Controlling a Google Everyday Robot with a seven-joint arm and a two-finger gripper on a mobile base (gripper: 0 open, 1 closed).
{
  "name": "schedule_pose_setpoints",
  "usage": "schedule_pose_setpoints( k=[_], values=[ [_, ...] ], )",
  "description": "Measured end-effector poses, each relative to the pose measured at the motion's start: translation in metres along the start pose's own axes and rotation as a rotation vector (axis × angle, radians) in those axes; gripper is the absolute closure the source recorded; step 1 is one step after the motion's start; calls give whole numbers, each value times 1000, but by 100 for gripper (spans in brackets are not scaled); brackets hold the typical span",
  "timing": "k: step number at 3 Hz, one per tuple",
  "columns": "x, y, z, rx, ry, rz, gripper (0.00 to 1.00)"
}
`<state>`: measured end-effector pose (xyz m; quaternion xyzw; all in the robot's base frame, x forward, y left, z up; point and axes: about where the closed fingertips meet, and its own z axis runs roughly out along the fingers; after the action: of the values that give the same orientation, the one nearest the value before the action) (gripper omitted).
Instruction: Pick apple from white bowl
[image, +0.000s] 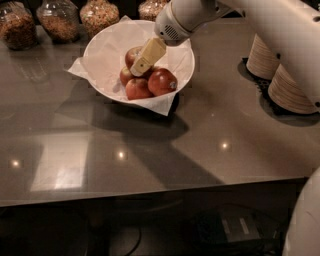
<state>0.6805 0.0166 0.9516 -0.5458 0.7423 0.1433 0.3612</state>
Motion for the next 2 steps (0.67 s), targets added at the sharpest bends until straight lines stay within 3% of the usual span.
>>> schedule_pose_setpoints(
  k=[2],
  values=[
    [8, 8, 19, -35, -21, 46, 20]
  ],
)
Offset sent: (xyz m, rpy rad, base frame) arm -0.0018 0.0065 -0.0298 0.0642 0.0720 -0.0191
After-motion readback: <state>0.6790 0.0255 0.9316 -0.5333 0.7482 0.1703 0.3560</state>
